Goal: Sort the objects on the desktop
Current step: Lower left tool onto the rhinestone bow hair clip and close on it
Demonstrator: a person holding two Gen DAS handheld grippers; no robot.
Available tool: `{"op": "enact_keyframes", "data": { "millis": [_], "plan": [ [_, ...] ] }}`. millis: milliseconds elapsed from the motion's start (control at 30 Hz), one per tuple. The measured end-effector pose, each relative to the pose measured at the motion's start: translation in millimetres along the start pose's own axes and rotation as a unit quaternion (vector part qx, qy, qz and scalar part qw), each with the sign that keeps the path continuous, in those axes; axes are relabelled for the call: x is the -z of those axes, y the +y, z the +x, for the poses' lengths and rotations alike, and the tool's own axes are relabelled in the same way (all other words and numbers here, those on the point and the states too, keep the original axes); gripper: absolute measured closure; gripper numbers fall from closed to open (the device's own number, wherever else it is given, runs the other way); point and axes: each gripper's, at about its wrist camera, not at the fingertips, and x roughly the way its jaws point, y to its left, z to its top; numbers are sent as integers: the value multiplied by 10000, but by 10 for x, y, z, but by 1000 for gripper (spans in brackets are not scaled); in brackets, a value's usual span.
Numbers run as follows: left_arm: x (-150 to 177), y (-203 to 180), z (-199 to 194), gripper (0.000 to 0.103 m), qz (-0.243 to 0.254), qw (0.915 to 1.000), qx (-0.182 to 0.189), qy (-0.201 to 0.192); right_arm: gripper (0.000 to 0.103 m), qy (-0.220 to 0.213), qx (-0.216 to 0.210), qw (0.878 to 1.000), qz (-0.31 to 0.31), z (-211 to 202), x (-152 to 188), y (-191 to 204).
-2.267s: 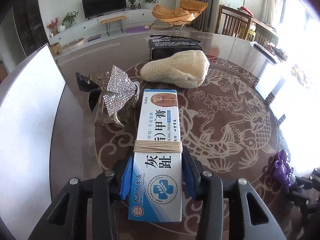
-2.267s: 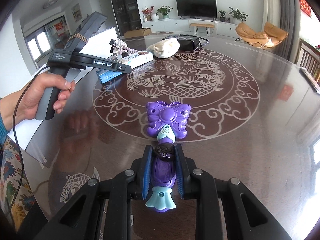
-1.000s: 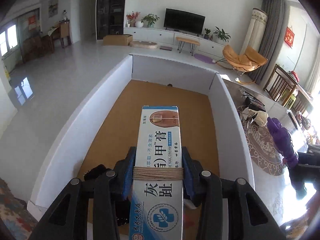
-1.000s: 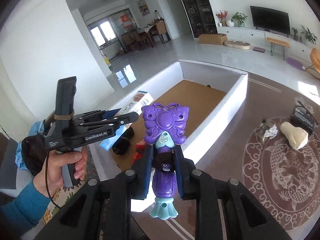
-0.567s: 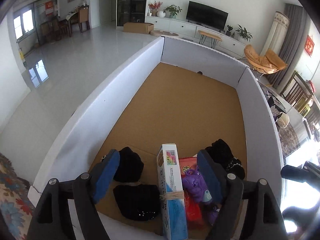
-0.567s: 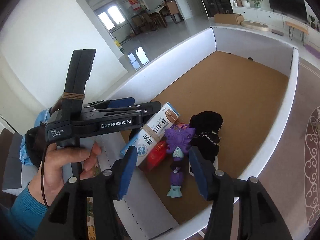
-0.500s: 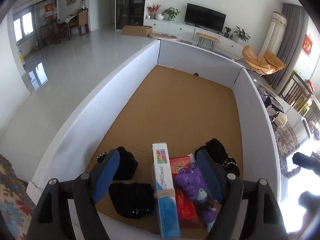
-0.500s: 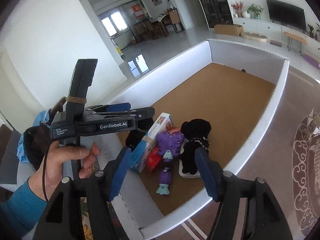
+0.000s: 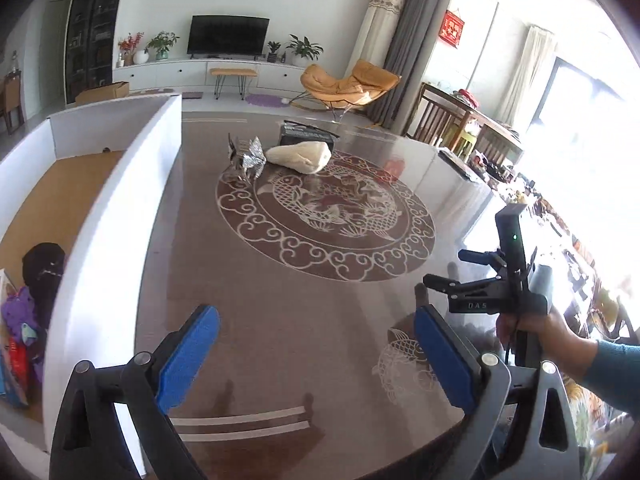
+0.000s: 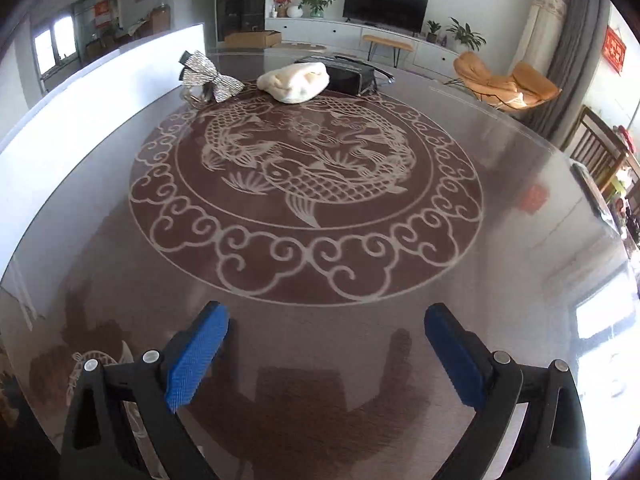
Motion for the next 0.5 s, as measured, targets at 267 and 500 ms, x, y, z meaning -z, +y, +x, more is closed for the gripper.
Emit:
{"op": "enact_keyframes", "data": {
  "millis": [267,500],
  "plan": [
    [111,-211,960,3,74,9932,-758,883,0,-77,-71,9977,664,-121,158,-413],
    [-336,168,1361,0,52,9871,-1410,755,0,-75,-68,9978,663,-102,148,-393]
  ]
}}
